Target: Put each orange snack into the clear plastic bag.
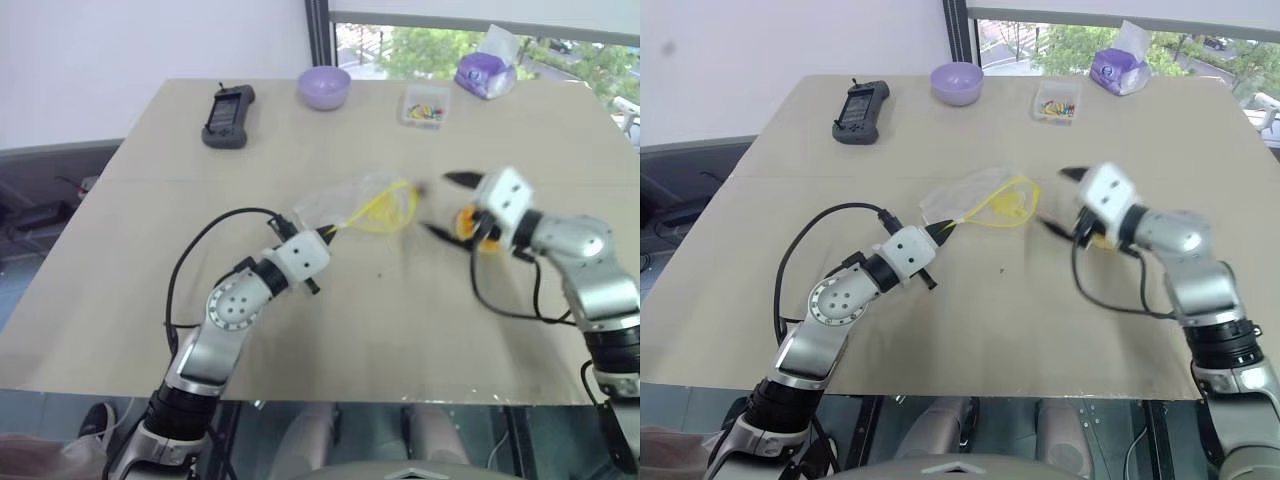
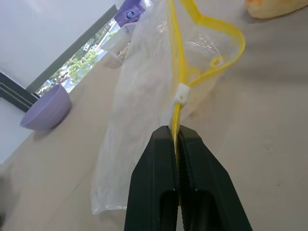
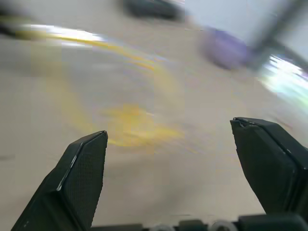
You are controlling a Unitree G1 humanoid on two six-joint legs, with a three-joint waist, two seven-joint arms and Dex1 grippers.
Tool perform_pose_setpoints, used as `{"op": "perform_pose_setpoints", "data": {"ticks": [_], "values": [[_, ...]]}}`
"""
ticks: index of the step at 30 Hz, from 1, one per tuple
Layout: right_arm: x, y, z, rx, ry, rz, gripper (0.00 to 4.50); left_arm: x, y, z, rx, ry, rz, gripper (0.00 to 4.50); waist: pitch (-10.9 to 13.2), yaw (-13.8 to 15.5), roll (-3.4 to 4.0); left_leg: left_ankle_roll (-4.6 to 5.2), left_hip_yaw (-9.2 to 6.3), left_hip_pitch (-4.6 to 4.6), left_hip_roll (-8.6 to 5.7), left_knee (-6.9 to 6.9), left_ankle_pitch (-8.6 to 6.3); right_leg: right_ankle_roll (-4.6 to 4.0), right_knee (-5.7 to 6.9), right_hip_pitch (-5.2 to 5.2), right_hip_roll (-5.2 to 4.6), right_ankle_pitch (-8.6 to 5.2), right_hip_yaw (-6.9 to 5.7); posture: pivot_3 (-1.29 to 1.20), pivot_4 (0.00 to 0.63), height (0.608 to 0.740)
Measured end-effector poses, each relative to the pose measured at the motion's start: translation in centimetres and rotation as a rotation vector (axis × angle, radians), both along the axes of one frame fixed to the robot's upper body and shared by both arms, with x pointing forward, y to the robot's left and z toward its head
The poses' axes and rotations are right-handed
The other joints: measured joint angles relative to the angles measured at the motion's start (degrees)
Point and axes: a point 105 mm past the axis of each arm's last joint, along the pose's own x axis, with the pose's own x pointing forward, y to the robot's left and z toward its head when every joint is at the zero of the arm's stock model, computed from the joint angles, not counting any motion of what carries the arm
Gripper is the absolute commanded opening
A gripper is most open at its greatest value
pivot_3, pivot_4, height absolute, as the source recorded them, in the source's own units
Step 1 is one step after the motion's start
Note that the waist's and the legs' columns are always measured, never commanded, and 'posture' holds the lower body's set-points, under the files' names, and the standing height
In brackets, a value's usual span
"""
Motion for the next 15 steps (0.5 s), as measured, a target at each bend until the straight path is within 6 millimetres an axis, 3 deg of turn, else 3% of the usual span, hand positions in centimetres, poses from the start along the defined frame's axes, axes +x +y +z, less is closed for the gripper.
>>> {"op": "perform_pose_setpoints", "data": {"ticks": [3, 6, 8, 15], "values": [[0.9, -4.0, -1.0, 0.120, 0.083, -0.213, 4.46, 0.1, 0.0, 0.0, -0.003, -0.004, 0.008, 0.00, 0.00, -0.01, 0.00, 0.00, 0.03, -0.01, 0.01, -0.03, 0.00, 0.00, -0.01, -0.02, 0.00, 0.00, 0.03, 0.00, 0.150, 0.740], [0.7, -5.4, -4.2, 0.179, 0.260, -0.321, 4.46, 0.1, -0.1, 0.1, -0.008, -0.004, 0.007, 0.00, 0.00, -0.43, 0.01, 0.01, 0.12, 0.00, 0.03, -0.03, 0.00, 0.00, 0.02, -0.03, 0.01, 0.00, 0.12, 0.00, 0.150, 0.740], [0.5, -5.8, -5.8, 0.214, 0.355, -0.363, 4.46, 0.1, -0.1, 0.0, -0.008, -0.004, 0.007, 0.00, 0.00, -0.49, 0.01, 0.01, 0.21, 0.03, 0.02, -0.03, 0.00, 0.00, 0.04, -0.04, 0.00, 0.00, 0.20, 0.00, 0.150, 0.740], [1.0, -4.9, -5.8, 0.364, 0.452, -0.360, 4.46, 0.2, 0.0, -0.1, -0.003, 0.001, 0.011, 0.00, -0.01, -0.50, 0.02, 0.02, 0.24, 0.05, 0.03, -0.03, -0.01, 0.00, 0.05, -0.04, 0.01, 0.00, 0.21, 0.00, 0.150, 0.740]]}}
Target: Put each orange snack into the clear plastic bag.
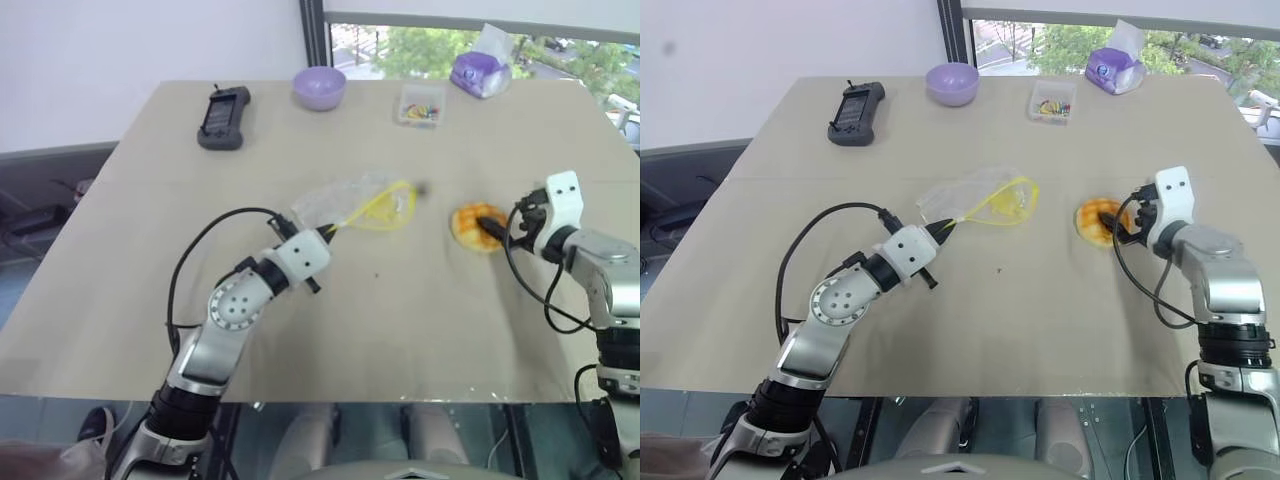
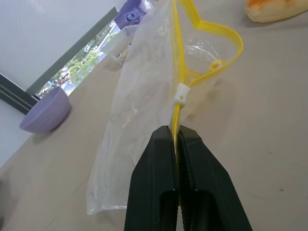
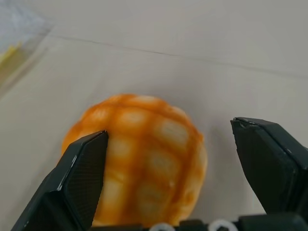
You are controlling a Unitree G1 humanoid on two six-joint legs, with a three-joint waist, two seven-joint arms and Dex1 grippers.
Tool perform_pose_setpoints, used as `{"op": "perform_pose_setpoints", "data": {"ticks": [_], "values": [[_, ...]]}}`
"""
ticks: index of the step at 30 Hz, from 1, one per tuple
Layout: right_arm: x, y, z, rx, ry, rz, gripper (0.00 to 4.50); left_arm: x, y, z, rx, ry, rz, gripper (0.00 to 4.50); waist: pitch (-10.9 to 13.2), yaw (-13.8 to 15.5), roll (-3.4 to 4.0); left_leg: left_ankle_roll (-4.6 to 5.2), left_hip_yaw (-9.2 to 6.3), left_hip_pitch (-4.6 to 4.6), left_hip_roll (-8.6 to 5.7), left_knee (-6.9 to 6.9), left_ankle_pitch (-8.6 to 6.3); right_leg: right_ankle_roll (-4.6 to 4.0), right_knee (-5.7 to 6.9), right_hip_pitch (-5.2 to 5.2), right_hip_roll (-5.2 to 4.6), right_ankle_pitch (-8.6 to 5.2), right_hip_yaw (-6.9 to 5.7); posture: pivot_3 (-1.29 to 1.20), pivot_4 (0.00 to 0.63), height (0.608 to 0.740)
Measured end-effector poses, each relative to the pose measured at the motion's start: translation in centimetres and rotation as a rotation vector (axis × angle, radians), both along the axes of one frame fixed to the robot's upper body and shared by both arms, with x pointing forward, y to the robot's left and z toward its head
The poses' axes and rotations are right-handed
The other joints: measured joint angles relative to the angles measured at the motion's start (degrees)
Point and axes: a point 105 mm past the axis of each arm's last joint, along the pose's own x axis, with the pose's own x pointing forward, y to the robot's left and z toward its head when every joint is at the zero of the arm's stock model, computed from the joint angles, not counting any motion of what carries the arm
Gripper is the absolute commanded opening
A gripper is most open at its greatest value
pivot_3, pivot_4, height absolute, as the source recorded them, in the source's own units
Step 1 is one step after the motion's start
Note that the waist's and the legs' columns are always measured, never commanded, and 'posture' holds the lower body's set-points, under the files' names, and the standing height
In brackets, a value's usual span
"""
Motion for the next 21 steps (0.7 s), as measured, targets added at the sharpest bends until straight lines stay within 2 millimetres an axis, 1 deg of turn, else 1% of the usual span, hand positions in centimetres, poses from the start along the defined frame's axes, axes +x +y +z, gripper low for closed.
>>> {"op": "perform_pose_setpoints", "data": {"ticks": [3, 6, 8, 13, 16, 17, 21], "values": [[0.0, 0.8, -0.4, 0.075, 0.043, 0.019, 4.46, 0.0, 0.0, 0.0, 0.000, 0.000, 0.000, 0.00, 0.00, 0.08, 0.00, 0.00, -0.02, -0.02, -0.01, 0.00, 0.00, 0.00, 0.00, 0.00, -0.01, 0.00, -0.01, 0.00, 0.150, 0.740], [0.0, 1.0, -0.5, 0.095, 0.053, 0.028, 4.46, 0.0, 0.0, 0.0, 0.001, 0.000, 0.000, 0.00, 0.00, 0.05, 0.00, 0.00, -0.02, -0.01, -0.01, 0.01, 0.00, 0.00, 0.00, 0.00, -0.01, 0.00, -0.01, 0.00, 0.150, 0.740], [-0.1, 1.5, -0.6, 0.137, 0.070, 0.051, 4.46, 0.0, 0.0, 0.0, 0.003, 0.000, 0.001, 0.00, 0.00, -0.03, 0.00, 0.00, -0.02, -0.01, 0.01, 0.00, 0.00, 0.00, 0.00, -0.01, 0.00, 0.00, -0.01, 0.00, 0.150, 0.740], [0.1, 1.5, -0.6, 0.163, 0.076, 0.050, 4.46, 0.0, 0.1, -0.1, 0.005, 0.002, 0.003, 0.00, 0.00, 0.01, 0.00, 0.00, 0.00, -0.01, -0.01, 0.01, 0.00, 0.00, 0.00, -0.01, -0.01, 0.00, 0.00, 0.00, 0.150, 0.740], [0.5, 1.2, 0.6, 0.183, 0.029, 0.037, 4.46, 0.0, 0.1, -0.1, 0.005, 0.003, 0.004, 0.00, 0.00, 0.01, 0.00, 0.00, -0.01, -0.02, 0.00, 0.01, 0.00, 0.00, 0.01, -0.03, 0.00, 0.00, 0.00, 0.00, 0.150, 0.740], [0.7, 1.3, 1.6, 0.194, -0.006, 0.045, 4.46, 0.0, 0.1, -0.1, 0.005, 0.004, 0.004, 0.00, 0.00, 0.01, 0.00, 0.00, -0.01, -0.02, 0.00, 0.00, 0.00, 0.00, 0.01, -0.03, 0.00, 0.00, 0.00, 0.00, 0.150, 0.740], [0.3, 2.2, 2.7, 0.205, -0.043, 0.104, 4.46, 0.0, 0.2, -0.2, 0.006, 0.007, 0.006, 0.00, 0.00, 0.04, 0.00, 0.01, -0.02, -0.03, 0.00, 0.00, 0.00, 0.00, 0.01, -0.03, -0.01, 0.00, -0.01, 0.00, 0.150, 0.740]]}}
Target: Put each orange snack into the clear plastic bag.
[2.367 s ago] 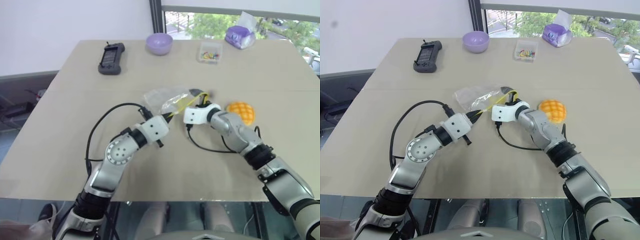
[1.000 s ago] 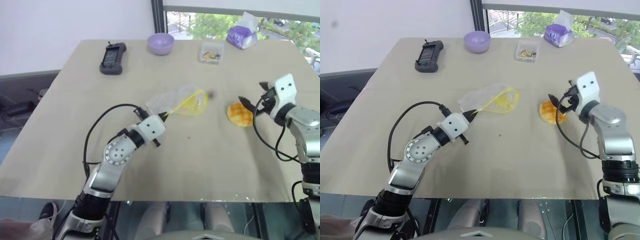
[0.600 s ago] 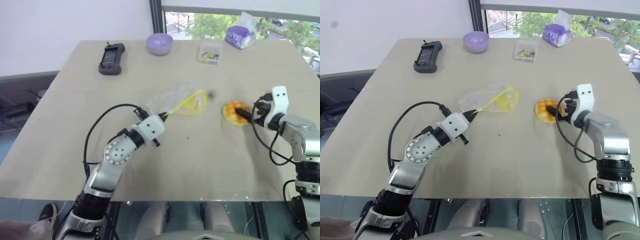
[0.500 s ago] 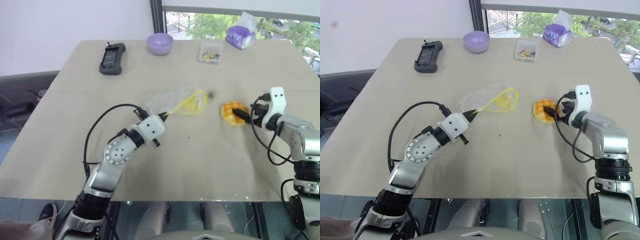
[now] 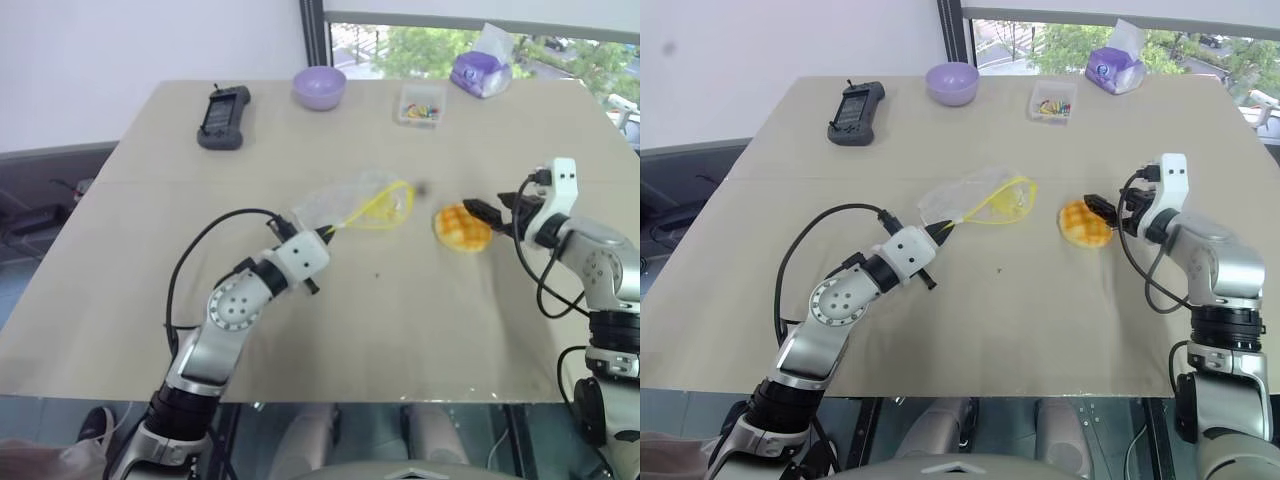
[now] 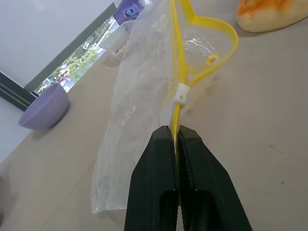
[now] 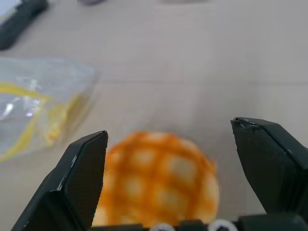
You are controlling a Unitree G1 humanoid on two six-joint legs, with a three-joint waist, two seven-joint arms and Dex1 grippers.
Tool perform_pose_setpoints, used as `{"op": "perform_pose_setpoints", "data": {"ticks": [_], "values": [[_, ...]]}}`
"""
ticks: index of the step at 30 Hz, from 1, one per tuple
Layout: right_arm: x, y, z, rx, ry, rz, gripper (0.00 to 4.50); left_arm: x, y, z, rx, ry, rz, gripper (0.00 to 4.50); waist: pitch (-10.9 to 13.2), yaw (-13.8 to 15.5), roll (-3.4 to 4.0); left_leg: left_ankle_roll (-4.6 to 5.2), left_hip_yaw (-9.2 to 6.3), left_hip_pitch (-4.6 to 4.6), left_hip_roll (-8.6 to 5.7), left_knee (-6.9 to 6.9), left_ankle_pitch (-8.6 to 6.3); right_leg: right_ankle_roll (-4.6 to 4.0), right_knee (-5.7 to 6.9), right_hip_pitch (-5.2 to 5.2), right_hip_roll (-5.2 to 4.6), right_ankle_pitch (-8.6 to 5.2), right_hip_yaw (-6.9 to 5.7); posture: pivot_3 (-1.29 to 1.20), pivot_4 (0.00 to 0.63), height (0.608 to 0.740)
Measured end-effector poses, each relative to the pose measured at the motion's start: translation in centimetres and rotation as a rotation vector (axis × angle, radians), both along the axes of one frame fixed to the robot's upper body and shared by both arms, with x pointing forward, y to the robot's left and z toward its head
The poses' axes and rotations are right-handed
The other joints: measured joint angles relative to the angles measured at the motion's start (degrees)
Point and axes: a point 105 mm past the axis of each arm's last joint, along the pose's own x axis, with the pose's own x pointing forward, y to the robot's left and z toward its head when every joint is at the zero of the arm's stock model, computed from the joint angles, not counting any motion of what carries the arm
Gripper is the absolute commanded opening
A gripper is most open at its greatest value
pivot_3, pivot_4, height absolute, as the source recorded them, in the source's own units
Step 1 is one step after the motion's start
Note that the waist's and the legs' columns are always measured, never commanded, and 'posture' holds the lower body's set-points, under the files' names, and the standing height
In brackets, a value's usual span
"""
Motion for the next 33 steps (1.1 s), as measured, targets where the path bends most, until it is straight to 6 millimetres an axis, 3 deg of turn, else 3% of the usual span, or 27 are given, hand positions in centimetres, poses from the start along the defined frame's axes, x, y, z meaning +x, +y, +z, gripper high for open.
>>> {"op": "perform_pose_setpoints", "data": {"ticks": [3, 10, 23, 26, 28, 33], "values": [[-0.3, 0.7, -0.1, -0.027, -0.006, 0.027, 4.46, 0.0, 0.0, 0.0, 0.000, 0.001, 0.001, 0.00, 0.00, 0.00, 0.00, 0.00, -0.01, 0.00, 0.00, 0.00, 0.00, 0.00, 0.00, 0.00, 0.00, 0.00, 0.00, 0.00, 0.150, 0.740], [-0.7, 1.3, -3.6, -0.161, 0.072, 0.037, 4.46, 0.0, 0.1, -0.1, 0.001, 0.004, 0.002, 0.00, -0.01, -0.05, 0.00, 0.00, 0.01, 0.02, 0.00, 0.00, 0.00, 0.00, 0.00, 0.00, 0.00, 0.00, 0.00, 0.00, 0.150, 0.740], [-0.2, 2.0, -5.1, -0.308, 0.089, 0.061, 4.46, 0.0, 0.2, -0.1, 0.008, 0.007, 0.005, 0.00, -0.31, -0.08, -0.31, 0.00, 0.01, 0.12, 0.02, 0.02, 0.00, 0.00, 0.01, 0.08, 0.02, 0.00, 0.01, 0.00, 0.150, 0.740], [-0.1, 2.1, -5.3, -0.339, 0.097, 0.067, 3.64, 0.0, 0.2, -0.2, 0.008, 0.011, 0.008, 0.00, -0.42, -0.06, -0.46, 0.02, 0.00, 0.25, 0.03, 0.01, -0.01, 0.00, 0.01, 0.22, 0.03, 0.00, 0.00, 0.00, 0.150, 0.740], [-0.1, 2.3, -5.6, -0.350, 0.105, 0.076, 2.72, -0.1, 0.3, -0.5, 0.007, 0.020, 0.012, 0.00, -0.41, 0.00, -0.47, 0.21, -0.01, 0.53, 0.03, -0.03, -0.13, 0.00, -0.06, 0.52, 0.03, 0.00, 0.00, 0.00, 0.150, 0.740], [-0.2, 2.4, -6.0, -0.362, 0.117, 0.086, 1.11, -0.1, 0.3, -0.5, 0.005, 0.021, 0.016, 0.00, -0.41, 0.14, -0.47, 0.25, -0.11, 1.05, 0.05, -0.21, -0.15, 0.01, -0.36, 1.07, 0.05, 0.00, -0.13, 0.00, 0.150, 0.740]]}}
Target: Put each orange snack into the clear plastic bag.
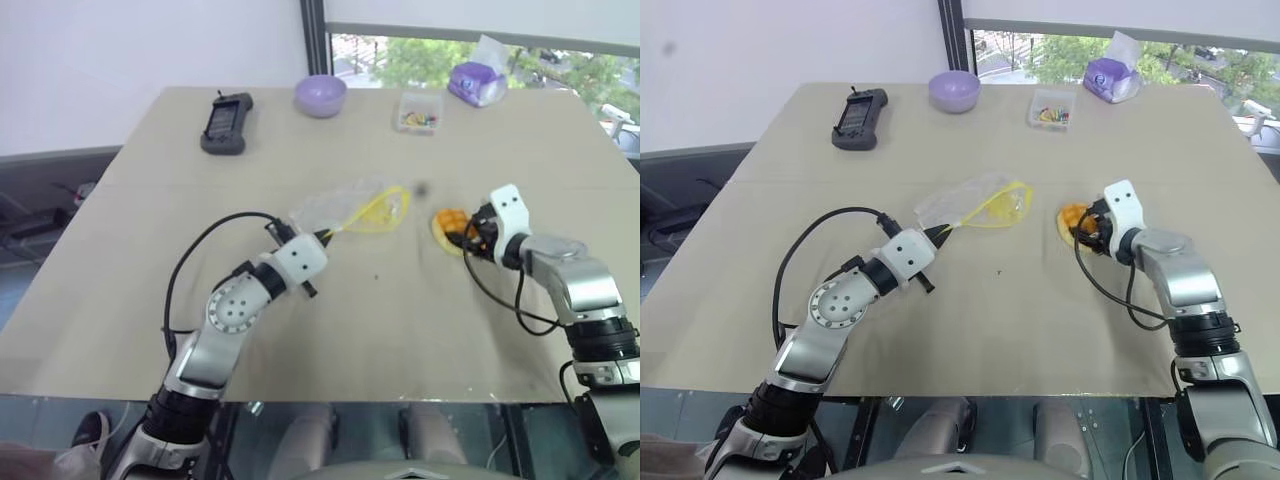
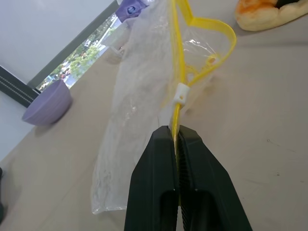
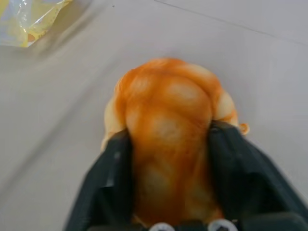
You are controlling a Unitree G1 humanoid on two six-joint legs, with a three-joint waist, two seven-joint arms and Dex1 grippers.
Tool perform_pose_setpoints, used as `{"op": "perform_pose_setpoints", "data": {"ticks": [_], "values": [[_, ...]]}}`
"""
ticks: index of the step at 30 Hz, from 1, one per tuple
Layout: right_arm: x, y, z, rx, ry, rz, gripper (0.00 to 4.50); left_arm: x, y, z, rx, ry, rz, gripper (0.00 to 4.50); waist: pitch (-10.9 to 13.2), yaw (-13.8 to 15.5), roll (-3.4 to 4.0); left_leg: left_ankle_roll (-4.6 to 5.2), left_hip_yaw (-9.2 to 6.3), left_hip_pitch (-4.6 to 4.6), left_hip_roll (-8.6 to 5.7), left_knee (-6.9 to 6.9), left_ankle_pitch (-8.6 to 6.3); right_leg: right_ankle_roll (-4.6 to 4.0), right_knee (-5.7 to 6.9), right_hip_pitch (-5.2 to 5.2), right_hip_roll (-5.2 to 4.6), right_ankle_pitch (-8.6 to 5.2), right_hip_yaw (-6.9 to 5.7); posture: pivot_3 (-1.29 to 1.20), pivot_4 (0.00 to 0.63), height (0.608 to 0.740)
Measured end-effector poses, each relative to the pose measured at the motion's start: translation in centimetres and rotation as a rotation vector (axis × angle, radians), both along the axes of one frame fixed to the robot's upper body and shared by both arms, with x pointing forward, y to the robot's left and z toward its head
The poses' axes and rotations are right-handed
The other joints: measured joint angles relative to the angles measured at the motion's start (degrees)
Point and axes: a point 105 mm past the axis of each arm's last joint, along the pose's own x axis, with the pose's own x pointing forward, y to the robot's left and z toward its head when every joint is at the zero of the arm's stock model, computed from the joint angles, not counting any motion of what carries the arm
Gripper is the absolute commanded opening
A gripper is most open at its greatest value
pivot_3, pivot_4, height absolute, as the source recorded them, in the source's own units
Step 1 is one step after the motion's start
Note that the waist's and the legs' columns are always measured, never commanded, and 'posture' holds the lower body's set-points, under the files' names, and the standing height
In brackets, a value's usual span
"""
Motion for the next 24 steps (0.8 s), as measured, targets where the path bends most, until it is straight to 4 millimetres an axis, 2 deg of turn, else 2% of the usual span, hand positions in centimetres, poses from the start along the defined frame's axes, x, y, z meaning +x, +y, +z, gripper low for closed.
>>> {"op": "perform_pose_setpoints", "data": {"ticks": [3, 4, 11, 12, 15, 17, 19, 24], "values": [[0.0, 0.0, 0.1, 0.000, 0.000, 0.004, 0.06, 0.0, 0.0, 0.0, 0.000, 0.000, 0.001, 0.00, 0.00, -0.02, 0.00, 0.00, -0.02, -0.01, 0.00, 0.00, 0.00, 0.00, -0.02, 0.00, 0.00, 0.00, -0.01, 0.00, 0.150, 0.740], [0.0, 0.0, 0.1, 0.001, -0.001, 0.004, 0.01, 0.0, 0.0, 0.0, 0.000, 0.000, 0.001, 0.00, 0.00, -0.03, 0.00, 0.00, -0.03, -0.01, 0.00, 0.00, 0.00, 0.00, -0.02, 0.00, 0.00, 0.00, -0.01, 0.00, 0.150, 0.740], [-0.2, 0.4, 0.9, 0.039, -0.018, 0.050, 0.01, 0.0, 0.0, 0.0, -0.001, 0.000, 0.001, 0.00, 0.06, -0.06, 0.04, 0.00, -0.03, -0.14, 0.00, -0.01, 0.00, 0.00, -0.02, -0.05, -0.01, 0.00, -0.01, 0.00, 0.150, 0.740], [-0.4, 0.9, 1.3, 0.056, -0.025, 0.088, 0.01, 0.0, 0.0, 0.0, -0.001, 0.000, 0.001, 0.00, 0.10, -0.10, 0.08, 0.00, -0.03, -0.18, 0.00, -0.01, 0.00, 0.00, -0.02, -0.07, -0.01, 0.00, -0.01, 0.00, 0.150, 0.740], [-1.7, 3.6, 4.2, 0.137, -0.087, 0.253, 0.01, 0.0, 0.0, 0.0, -0.002, -0.001, 0.000, 0.00, 0.17, -0.15, 0.19, -0.01, -0.06, -0.22, 0.00, -0.11, 0.00, 0.00, -0.12, -0.11, -0.02, 0.00, -0.02, 0.00, 0.150, 0.740], [-3.0, 5.6, 6.9, 0.173, -0.145, 0.390, 0.01, 0.0, -0.1, 0.1, -0.004, -0.002, -0.001, 0.00, 0.18, -0.06, 0.19, -0.01, -0.11, -0.25, 0.00, -0.14, 0.00, 0.00, -0.20, -0.11, -0.03, 0.00, -0.08, 0.00, 0.150, 0.740], [-4.1, 7.0, 8.4, 0.184, -0.183, 0.481, 0.01, 0.0, -0.1, 0.1, -0.007, -0.002, -0.002, 0.00, 0.18, 0.12, 0.19, 0.00, -0.16, -0.26, -0.01, -0.14, 0.00, 0.00, -0.23, -0.09, -0.05, 0.00, -0.14, 0.00, 0.150, 0.740], [-5.4, 9.0, 7.7, 0.184, -0.127, 0.568, 0.01, 0.0, -0.2, 0.1, -0.010, -0.003, -0.002, 0.00, 0.19, 0.37, 0.18, 0.00, -0.18, -0.26, -0.02, -0.13, 0.00, 0.00, -0.20, -0.08, -0.06, 0.00, -0.17, 0.00, 0.150, 0.740]]}}
